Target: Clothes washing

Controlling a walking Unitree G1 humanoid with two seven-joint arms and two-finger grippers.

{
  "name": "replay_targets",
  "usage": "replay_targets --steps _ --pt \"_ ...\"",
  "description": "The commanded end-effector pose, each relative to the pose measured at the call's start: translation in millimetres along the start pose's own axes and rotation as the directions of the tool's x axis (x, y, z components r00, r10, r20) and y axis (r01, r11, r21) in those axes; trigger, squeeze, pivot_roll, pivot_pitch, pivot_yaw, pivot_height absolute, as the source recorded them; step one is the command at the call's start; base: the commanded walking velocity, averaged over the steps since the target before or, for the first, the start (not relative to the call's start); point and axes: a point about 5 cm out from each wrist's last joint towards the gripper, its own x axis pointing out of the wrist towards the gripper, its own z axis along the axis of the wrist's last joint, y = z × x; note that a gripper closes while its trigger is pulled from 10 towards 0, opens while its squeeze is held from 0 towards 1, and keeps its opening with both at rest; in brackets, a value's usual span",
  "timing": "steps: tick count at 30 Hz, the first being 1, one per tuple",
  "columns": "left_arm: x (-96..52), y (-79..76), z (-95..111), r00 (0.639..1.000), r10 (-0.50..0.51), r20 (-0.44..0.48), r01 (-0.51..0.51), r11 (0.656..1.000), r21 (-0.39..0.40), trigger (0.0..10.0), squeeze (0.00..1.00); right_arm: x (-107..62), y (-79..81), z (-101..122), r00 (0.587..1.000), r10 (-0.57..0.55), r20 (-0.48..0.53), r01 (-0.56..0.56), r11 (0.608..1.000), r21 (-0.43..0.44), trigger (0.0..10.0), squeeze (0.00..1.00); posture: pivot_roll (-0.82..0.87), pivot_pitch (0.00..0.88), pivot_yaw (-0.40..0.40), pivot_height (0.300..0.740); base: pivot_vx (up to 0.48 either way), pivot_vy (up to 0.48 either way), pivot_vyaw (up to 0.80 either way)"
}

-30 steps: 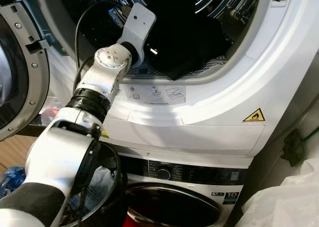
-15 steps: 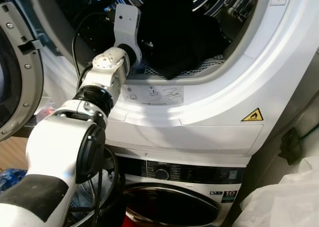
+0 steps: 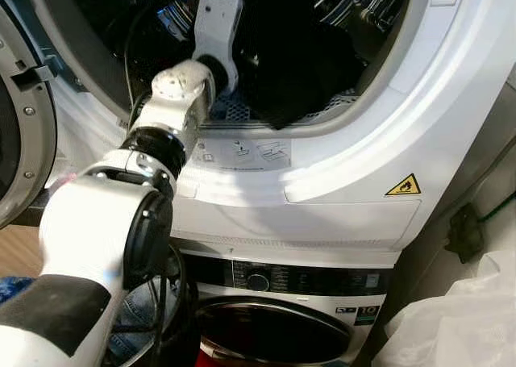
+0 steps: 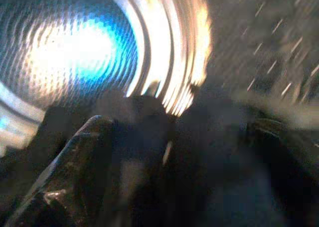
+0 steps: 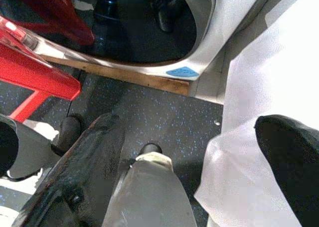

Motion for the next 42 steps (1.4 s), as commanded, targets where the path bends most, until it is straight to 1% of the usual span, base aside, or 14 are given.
replay_targets --steps 1,7,13,17,20,24,25,27,28,30,33,34,36,42 --pt "1.3 8.5 34 0.99 -0.041 0.135 0.036 0.999 0.035 10.0 0.0 -0.1 6.6 1 1.0 0.016 -0.001 -0.016 1.0 0.014 10.0 0.0 -0.02 0.017 0.125 0.74 0.0 0.0 0.0" --pt "-8.2 7.0 47 0.955 -0.179 0.237 0.163 0.983 0.088 10.0 0.0 0.9 10.2 5 1.0 0.026 0.005 -0.027 1.0 0.017 10.0 0.0 -0.01 0.004 0.129 0.74 0.0 0.0 0.0" --pt "-45.0 5.5 42 0.894 -0.382 0.234 0.364 0.924 0.118 10.0 0.0 1.8 14.3 8 0.999 0.04 0.007 -0.04 0.999 0.021 10.0 0.0 0.02 0.0 0.131 0.74 0.0 0.0 0.0" --pt "-83.6 -1.4 38 0.843 -0.5 0.199 0.505 0.863 0.028 10.0 0.0 2.6 14.8 10 0.999 0.041 0.012 -0.042 0.999 0.027 10.0 0.0 0.04 0.0 0.133 0.74 0.0 0.0 0.0" --pt "-107.5 -19.4 39 0.787 -0.601 0.143 0.6 0.798 0.055 10.0 0.0 3.1 14.3 12 0.999 0.041 0.016 -0.042 0.999 0.029 10.0 0.0 0.07 0.0 0.123 0.74 0.0 0.0 0.0" --pt "-125.3 -40.3 62 0.687 -0.706 0.173 0.717 0.697 -0.001 10.0 0.0 4.7 14.9 16 0.999 0.051 0.02 -0.051 0.998 0.02 10.0 0.0 0.11 0.001 0.111 0.74 0.0 0.0 0.0" --pt "-125.3 -40.3 62 0.687 -0.706 0.173 0.717 0.697 -0.001 10.0 0.0 4.7 14.9 16 0.999 0.051 0.02 -0.051 0.998 0.02 10.0 0.0 0.11 0.001 0.111 0.74 0.0 0.0 0.0" --pt "-139.6 -53.4 67 0.565 -0.798 0.21 0.825 0.543 -0.158 10.0 0.0 6.6 17.5 23 0.997 0.063 0.032 -0.064 0.998 0.014 10.0 0.0 0.13 0.0 0.108 0.74 0.0 0.0 0.0" --pt "-139.6 -53.4 67 0.565 -0.798 0.21 0.825 0.543 -0.158 10.0 0.0 6.6 17.5 23 0.997 0.063 0.032 -0.064 0.998 0.014 10.0 0.0 0.13 0.0 0.108 0.74 0.0 0.0 0.0" --pt "-165.9 -79.2 44 0.407 -0.899 0.163 0.881 0.34 -0.328 10.0 0.0 8.3 19.0 29 0.997 0.069 0.044 -0.07 0.997 0.012 10.0 0.0 0.14 0.0 0.111 0.74 0.0 0.0 0.0" --pt "-188.9 -101.9 15 0.31 -0.942 0.125 0.851 0.216 -0.478 10.0 0.0 9.2 19.6 32 0.996 0.07 0.048 -0.071 0.997 0.011 10.0 0.0 0.15 0.0 0.115 0.74 0.0 0.0 0.0" --pt "-188.9 -101.9 15 0.31 -0.942 0.125 0.851 0.216 -0.478 10.0 0.0 9.2 19.6 32 0.996 0.07 0.048 -0.071 0.997 0.011 10.0 0.0 0.15 0.0 0.115 0.74 0.0 0.0 0.0" --pt "-214.1 -120.6 -25 0.267 -0.962 0.066 0.755 0.166 -0.634 10.0 0.0 9.6 19.8 33 0.997 0.069 0.046 -0.07 0.998 0.011 10.0 0.0 0.15 0.0 0.122 0.74 0.0 0.0 0.0" --pt "-247.5 -139.6 -75 0.289 -0.957 -0.013 0.586 0.188 -0.788 10.0 0.0 10.1 17.0 33 0.998 0.04 0.043 -0.041 0.998 0.043 10.0 0.0 0.12 0.0 0.131 0.74 0.0 0.0 0.0"
